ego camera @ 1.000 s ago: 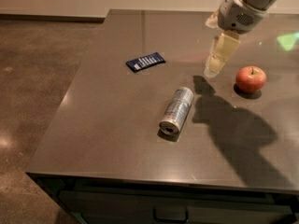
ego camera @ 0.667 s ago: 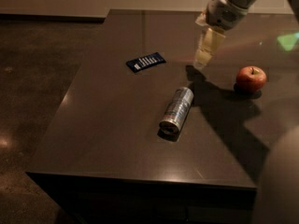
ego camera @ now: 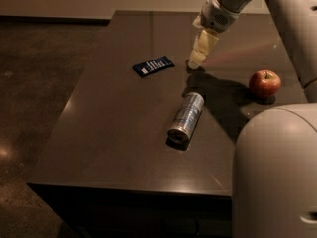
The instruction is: Move rxbar blueberry near apple
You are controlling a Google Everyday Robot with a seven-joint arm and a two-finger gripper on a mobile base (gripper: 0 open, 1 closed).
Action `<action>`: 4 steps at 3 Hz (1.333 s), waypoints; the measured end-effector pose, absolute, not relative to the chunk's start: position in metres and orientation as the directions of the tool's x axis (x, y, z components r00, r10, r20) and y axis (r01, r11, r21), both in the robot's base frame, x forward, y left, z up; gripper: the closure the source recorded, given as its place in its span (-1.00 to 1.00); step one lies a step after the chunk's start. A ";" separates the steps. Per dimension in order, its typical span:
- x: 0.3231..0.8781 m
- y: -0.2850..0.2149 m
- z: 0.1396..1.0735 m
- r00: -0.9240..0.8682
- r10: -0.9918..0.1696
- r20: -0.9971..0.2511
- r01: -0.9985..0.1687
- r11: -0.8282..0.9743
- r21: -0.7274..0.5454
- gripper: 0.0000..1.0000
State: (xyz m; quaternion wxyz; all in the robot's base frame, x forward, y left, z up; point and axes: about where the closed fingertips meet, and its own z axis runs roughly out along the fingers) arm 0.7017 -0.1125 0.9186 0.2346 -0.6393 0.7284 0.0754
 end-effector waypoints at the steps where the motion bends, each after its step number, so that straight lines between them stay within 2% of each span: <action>1: 0.711 -0.092 0.912 -0.060 -0.877 -0.477 -0.966 0.171 -0.193 -1.00; 4: 0.717 -0.038 0.880 -0.077 -0.869 -0.489 -0.971 0.177 -0.160 -1.00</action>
Offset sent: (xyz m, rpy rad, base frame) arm 0.0110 0.0612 -0.0207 0.0946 -0.0052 0.0108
